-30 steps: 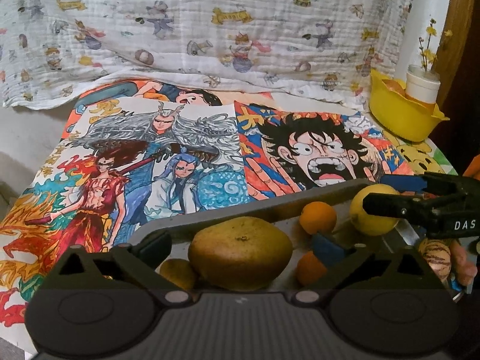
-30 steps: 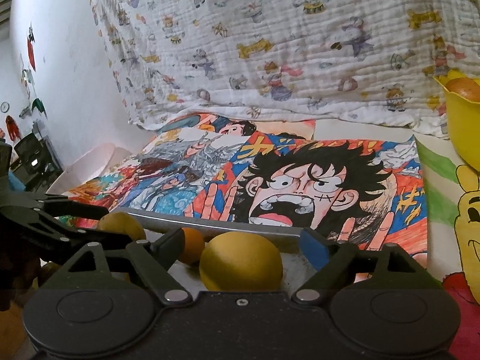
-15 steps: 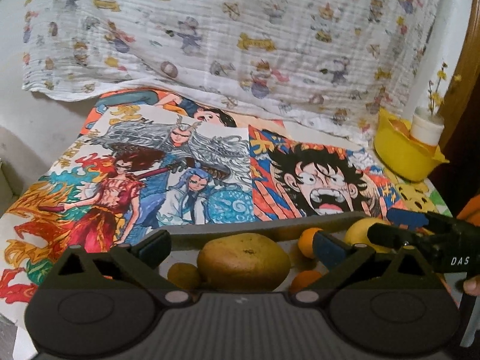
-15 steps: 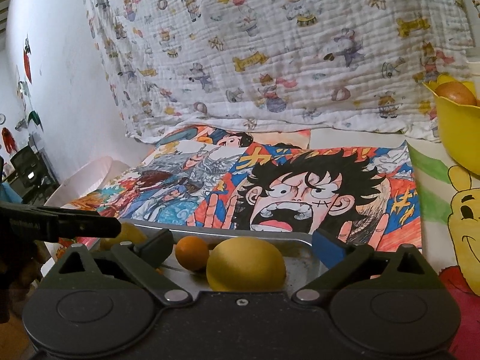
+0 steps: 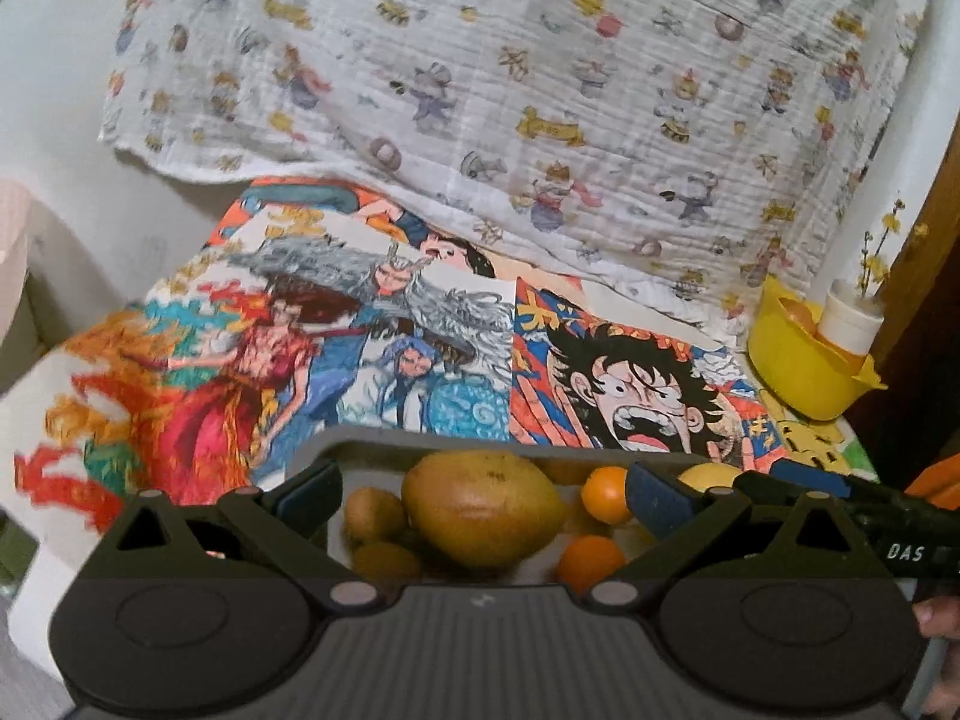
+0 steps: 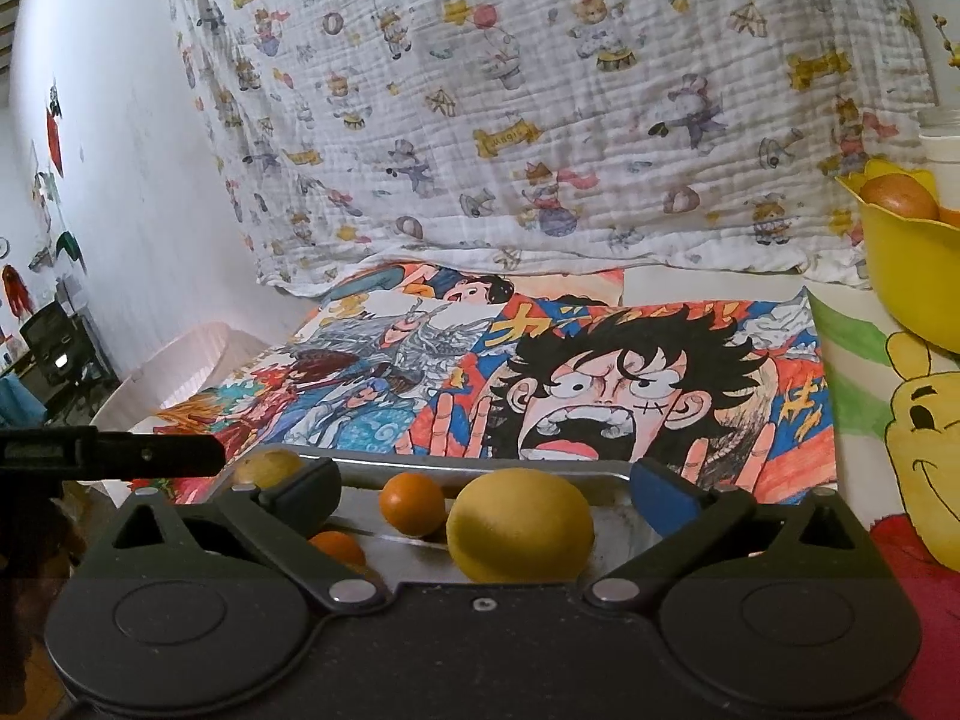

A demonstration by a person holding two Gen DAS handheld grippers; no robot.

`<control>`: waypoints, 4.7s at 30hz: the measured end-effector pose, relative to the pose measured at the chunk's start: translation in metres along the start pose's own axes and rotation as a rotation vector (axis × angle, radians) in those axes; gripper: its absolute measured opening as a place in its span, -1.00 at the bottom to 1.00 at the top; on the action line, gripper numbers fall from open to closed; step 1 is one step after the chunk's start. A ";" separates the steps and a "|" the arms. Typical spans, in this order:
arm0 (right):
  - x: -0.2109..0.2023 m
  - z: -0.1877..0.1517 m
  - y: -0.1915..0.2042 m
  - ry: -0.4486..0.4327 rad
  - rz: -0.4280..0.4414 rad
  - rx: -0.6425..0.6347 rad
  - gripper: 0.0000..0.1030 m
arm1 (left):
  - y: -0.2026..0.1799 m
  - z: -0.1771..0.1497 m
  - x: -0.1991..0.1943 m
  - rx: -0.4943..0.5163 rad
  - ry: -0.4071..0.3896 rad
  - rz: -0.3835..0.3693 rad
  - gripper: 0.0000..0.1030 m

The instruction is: Organize fruits

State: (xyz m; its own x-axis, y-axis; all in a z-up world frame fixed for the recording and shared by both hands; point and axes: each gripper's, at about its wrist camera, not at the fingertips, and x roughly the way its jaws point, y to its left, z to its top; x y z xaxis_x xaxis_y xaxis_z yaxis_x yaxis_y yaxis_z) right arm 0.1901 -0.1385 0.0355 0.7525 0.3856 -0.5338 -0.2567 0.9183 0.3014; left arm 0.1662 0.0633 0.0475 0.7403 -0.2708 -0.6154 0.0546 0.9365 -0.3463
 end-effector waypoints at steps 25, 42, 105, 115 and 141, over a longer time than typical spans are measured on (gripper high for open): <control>-0.044 -0.023 0.036 -0.097 -0.055 -0.062 0.99 | -0.003 -0.038 -0.055 -0.022 -0.169 0.086 0.99; -0.069 -0.045 0.060 -0.154 -0.070 -0.102 0.99 | 0.004 -0.067 -0.084 -0.016 -0.240 0.124 0.99; -0.094 -0.113 0.086 -0.131 -0.157 -0.087 0.99 | 0.014 -0.130 -0.101 0.057 -0.166 0.127 0.99; -0.092 -0.114 0.086 -0.123 -0.158 -0.090 0.99 | 0.016 -0.130 -0.101 0.051 -0.163 0.129 0.99; -0.091 -0.114 0.086 -0.121 -0.159 -0.090 0.99 | 0.018 -0.134 -0.099 0.027 -0.150 0.128 0.99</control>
State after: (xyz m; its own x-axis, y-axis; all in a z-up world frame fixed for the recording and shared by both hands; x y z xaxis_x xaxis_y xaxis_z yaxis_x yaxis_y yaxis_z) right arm 0.0305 -0.0845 0.0192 0.8537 0.2270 -0.4686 -0.1785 0.9730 0.1463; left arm 0.0043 0.0770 0.0072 0.8339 -0.1142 -0.5399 -0.0304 0.9674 -0.2516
